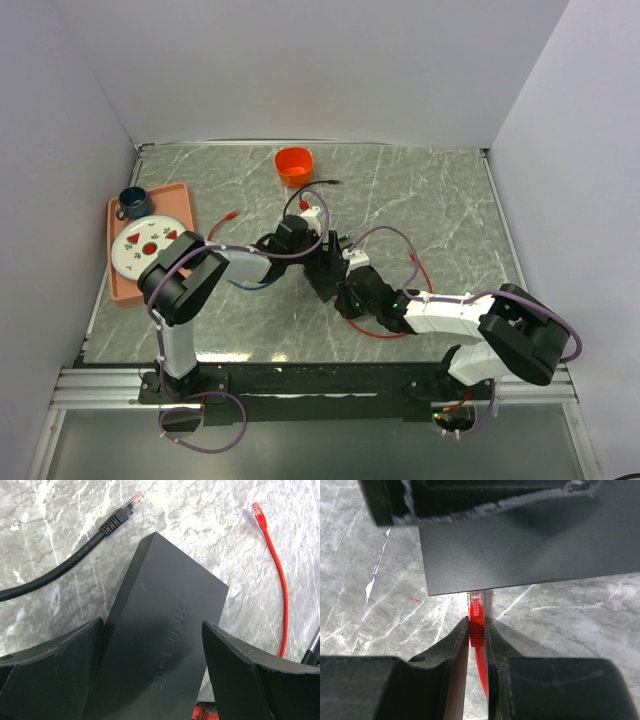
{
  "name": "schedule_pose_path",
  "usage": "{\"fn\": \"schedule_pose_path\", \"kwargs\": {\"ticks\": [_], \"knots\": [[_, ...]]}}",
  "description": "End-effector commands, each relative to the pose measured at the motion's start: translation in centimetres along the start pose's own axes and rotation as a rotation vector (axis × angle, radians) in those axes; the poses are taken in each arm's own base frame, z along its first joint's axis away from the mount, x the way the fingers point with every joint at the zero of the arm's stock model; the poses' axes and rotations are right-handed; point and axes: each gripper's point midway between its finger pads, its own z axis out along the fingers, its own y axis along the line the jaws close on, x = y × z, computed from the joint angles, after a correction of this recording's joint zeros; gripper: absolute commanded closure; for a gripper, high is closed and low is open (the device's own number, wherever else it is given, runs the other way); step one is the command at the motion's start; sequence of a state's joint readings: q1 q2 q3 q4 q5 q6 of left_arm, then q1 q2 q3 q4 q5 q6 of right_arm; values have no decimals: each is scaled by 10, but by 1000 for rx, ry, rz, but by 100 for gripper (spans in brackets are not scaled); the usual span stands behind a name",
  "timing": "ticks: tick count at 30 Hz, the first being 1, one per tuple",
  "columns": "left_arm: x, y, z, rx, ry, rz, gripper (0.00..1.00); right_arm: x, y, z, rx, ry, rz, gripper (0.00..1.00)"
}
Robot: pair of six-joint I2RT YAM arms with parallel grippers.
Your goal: Insert the plug into the switch port
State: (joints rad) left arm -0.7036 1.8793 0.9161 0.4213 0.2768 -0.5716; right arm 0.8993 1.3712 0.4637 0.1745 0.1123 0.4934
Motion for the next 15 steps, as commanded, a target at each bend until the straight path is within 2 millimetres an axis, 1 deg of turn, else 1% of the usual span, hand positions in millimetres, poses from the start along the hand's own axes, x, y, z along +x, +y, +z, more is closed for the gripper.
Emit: {"fn": "schedule_pose_path", "kwargs": {"ticks": [1, 5, 7, 9, 11, 12, 15], "knots": [[71, -3, -7, -24, 202, -76, 15, -38, 13, 3, 2, -107, 30, 100], [84, -2, -6, -45, 222, -83, 15, -44, 16, 0, -10, -126, 26, 100], [90, -2, -7, -44, 232, -98, 15, -44, 17, 0, -11, -124, 22, 100], [90, -2, -6, -44, 224, -111, 16, -45, 19, 0, -19, -123, 23, 100], [89, -2, -6, -53, 218, -125, 16, -41, 23, 1, -37, -115, 17, 100], [87, 3, -5, -85, 215, -129, 15, -39, 24, 1, -40, -110, 18, 100], [83, 8, -7, -126, 201, -125, 14, -34, 26, 0, -45, -109, 14, 100]]}}
